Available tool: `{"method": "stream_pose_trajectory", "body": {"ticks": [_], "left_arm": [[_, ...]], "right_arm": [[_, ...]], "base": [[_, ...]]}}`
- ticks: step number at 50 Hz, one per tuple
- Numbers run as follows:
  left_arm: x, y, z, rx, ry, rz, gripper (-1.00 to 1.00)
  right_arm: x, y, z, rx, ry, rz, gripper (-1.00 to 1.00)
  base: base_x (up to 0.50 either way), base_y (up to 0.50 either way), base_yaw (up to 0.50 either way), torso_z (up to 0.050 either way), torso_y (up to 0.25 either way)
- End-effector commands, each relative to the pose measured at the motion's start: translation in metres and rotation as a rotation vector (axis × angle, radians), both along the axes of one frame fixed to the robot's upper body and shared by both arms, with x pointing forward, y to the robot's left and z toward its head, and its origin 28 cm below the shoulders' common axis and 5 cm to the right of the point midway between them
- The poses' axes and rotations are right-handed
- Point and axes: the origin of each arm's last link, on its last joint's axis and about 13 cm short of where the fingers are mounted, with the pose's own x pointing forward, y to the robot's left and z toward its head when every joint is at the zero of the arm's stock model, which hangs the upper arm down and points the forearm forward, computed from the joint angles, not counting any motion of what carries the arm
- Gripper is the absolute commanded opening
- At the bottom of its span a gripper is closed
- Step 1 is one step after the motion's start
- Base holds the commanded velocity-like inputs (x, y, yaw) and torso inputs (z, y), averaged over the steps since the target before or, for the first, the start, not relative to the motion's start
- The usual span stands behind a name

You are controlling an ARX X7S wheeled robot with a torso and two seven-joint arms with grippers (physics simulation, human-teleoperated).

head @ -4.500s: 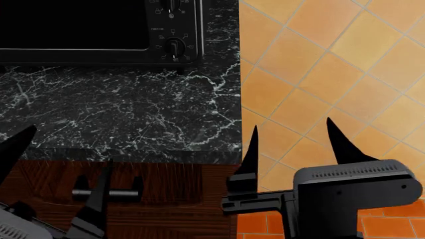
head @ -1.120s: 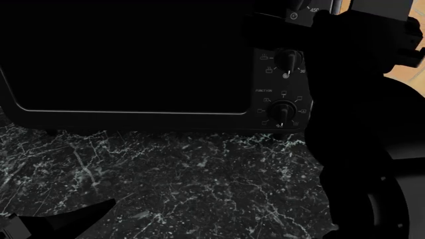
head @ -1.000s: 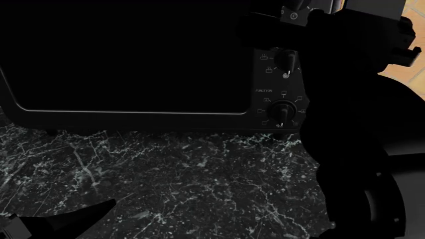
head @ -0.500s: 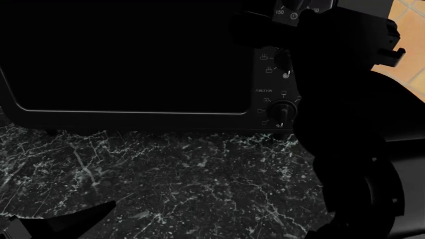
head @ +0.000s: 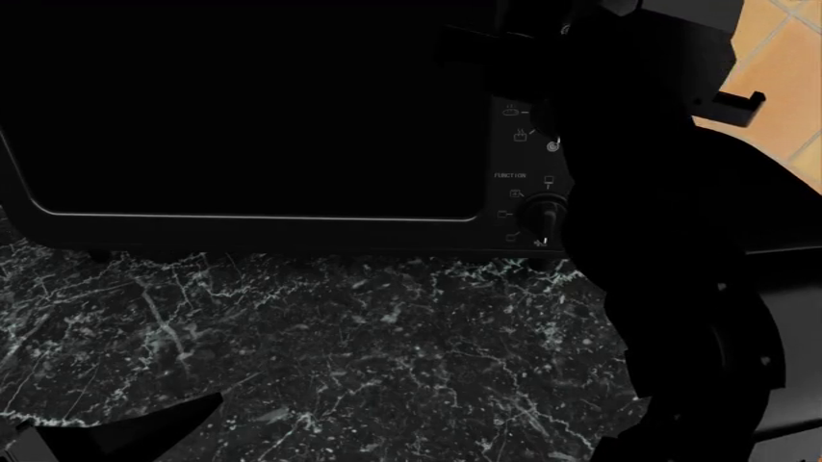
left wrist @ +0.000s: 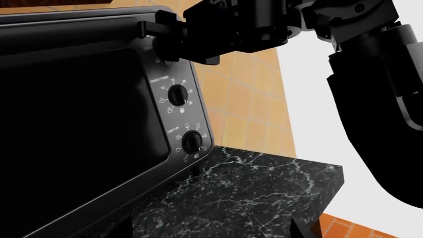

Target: Decrease the toaster oven temperature.

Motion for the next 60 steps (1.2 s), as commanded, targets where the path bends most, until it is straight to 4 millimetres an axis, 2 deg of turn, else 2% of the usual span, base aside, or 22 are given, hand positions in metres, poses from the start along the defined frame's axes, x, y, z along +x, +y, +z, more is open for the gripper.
{"method": "stream_pose_trajectory", "body": {"ticks": [1,15,38,60], "left_arm": [[-0.001,0.000,-0.001,0.002,-0.002,0.001,1.00],[0.001,0.000,0.001,0.003,-0.005,0.004,1.00],[0.000,0.001,-0.001,0.003,-0.003,0.007,1.00],[-0.003,0.001,-0.002,0.005,0.002,0.007,1.00]], "right_arm": [[0.003,-0.002,-0.002,-0.008,0.015,-0.018,-1.00],[0.002,-0.002,-0.005,-0.118,0.010,-0.031,-1.00],[0.004,-0.008,-0.012,-0.621,0.025,-0.038,-1.00],[0.009,-0.015,-0.001,-0.932,0.063,-0.016,-1.00]], "base": [[0.01,0.00,0.00,0.000,0.000],[0.00,0.00,0.00,0.000,0.000],[0.00,0.00,0.00,0.000,0.000],[0.01,0.00,0.01,0.000,0.000]]}}
